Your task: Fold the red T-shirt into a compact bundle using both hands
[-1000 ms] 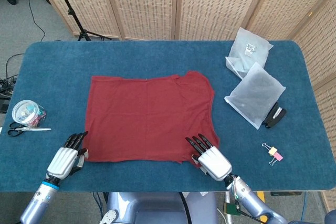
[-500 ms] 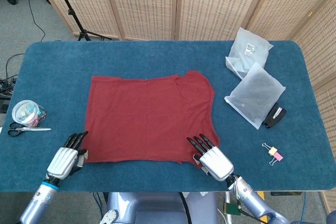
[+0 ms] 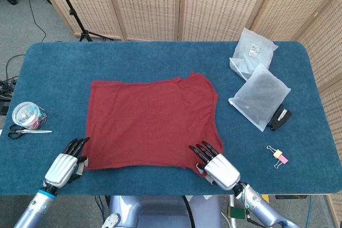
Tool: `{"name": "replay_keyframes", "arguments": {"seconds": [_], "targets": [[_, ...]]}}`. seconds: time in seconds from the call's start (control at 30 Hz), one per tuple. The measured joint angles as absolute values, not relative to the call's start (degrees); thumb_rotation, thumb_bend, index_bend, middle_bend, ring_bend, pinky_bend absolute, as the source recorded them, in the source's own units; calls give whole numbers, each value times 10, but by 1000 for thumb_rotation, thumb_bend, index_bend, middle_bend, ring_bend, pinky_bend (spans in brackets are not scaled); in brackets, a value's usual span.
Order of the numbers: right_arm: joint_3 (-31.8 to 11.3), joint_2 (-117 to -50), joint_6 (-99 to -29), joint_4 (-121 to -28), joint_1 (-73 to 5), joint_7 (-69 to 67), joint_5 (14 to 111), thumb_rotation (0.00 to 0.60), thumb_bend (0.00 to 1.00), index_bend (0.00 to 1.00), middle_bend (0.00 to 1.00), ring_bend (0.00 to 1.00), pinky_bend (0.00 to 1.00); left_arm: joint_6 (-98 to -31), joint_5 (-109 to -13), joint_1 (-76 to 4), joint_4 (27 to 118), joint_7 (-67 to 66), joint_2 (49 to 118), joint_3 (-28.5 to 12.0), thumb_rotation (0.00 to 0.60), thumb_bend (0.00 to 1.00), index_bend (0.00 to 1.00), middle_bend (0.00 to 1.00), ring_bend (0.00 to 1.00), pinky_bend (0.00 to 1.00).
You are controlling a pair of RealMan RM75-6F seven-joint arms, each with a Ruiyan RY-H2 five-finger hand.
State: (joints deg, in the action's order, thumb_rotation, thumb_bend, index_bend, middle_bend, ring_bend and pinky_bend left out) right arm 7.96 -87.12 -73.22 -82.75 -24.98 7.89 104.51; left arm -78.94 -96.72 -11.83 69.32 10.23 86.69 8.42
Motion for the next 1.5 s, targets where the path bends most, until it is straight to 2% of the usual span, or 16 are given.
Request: {"name": "replay_keyframes", "arguments": {"seconds": [0.6, 0.9, 1.5], "targets": [[146, -807, -756, -885, -256, 17, 1140, 600, 595, 661, 35, 0, 0, -828, -1024, -101, 725, 96, 820, 130, 600, 712, 710, 0, 0, 0], [179, -796, -774, -876, -257, -4, 1199, 600, 595, 664, 40, 0, 0, -842, -1061, -90, 725, 96, 806, 163, 600, 712, 710, 0, 0, 0], [227, -772, -832, -844, -250, -49, 1272, 600, 569, 664, 48, 0, 0, -874, -1098, -60, 718, 125, 801, 200, 600, 710, 714, 0, 0, 0]]}}
